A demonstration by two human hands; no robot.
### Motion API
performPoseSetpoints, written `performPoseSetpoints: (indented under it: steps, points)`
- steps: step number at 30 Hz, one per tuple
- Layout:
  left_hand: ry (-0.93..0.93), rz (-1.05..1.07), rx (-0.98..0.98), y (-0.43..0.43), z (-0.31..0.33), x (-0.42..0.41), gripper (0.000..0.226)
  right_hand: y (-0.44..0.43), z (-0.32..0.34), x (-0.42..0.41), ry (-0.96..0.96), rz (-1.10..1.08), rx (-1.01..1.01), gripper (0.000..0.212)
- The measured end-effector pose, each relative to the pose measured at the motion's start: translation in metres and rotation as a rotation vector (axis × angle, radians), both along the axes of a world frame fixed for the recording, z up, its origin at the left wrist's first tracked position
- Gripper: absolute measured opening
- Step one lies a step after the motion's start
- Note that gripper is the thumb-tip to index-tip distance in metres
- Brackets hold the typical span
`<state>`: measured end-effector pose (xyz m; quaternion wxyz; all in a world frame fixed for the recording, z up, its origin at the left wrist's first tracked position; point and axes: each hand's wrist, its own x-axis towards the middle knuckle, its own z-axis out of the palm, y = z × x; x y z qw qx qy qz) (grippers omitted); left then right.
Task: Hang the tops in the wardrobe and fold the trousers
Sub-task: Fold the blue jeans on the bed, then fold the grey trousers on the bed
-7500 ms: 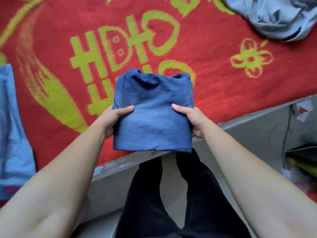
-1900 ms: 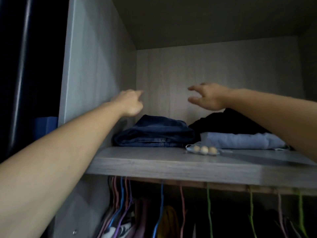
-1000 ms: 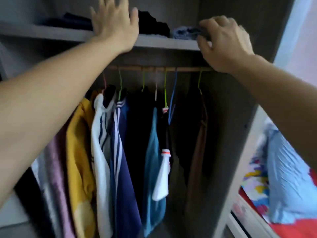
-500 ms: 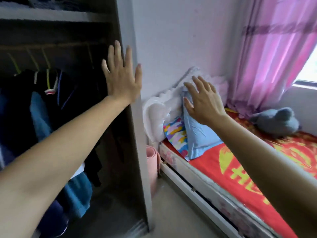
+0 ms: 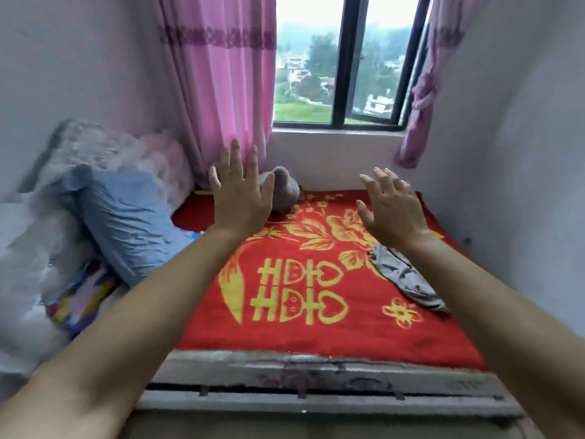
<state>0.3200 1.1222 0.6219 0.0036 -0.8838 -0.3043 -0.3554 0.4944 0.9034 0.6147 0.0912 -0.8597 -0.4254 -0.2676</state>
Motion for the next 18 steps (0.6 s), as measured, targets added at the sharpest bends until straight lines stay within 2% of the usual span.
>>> performPoseSetpoints:
  steps: [7, 13, 18]
  points:
    - [0.094, -0.244, -0.13, -0.02, -0.053, 0.148, 0.066, -0.054, -0.044, 0.088, 0.098, -0.231, -0.04, 0.057]
    - [0.198, -0.306, -0.139, -0.034, -0.092, 0.266, 0.066, -0.074, -0.091, 0.193, 0.196, -0.335, -0.054, 0.058]
    - [0.278, -0.273, -0.136, -0.037, -0.111, 0.373, 0.067, -0.077, -0.125, 0.303, 0.292, -0.339, -0.047, 0.057]
